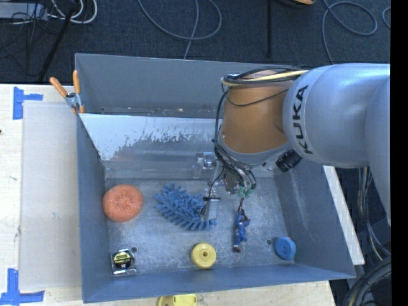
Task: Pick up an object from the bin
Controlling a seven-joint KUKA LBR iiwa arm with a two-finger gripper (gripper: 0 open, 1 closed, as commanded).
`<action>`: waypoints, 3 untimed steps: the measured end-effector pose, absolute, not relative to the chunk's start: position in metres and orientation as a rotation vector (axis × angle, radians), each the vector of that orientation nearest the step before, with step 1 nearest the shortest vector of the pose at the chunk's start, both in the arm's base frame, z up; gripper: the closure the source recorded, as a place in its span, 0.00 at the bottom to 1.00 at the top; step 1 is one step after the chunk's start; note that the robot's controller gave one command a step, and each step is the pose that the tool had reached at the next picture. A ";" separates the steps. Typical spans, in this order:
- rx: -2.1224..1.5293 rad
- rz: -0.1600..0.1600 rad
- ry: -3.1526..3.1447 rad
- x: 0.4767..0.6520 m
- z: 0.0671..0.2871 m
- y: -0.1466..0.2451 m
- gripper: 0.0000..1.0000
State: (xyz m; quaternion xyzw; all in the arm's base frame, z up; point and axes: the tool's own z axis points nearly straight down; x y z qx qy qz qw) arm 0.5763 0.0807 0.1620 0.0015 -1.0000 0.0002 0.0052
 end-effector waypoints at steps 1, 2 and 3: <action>0.002 0.000 -3.139 0.578 0.167 0.080 0.00; -0.129 -0.001 -3.141 0.588 0.113 0.090 0.00; -0.316 0.002 -3.117 0.583 0.067 0.090 0.00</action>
Offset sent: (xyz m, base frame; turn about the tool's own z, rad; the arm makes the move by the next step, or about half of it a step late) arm 0.0164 0.0171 -0.0920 0.1443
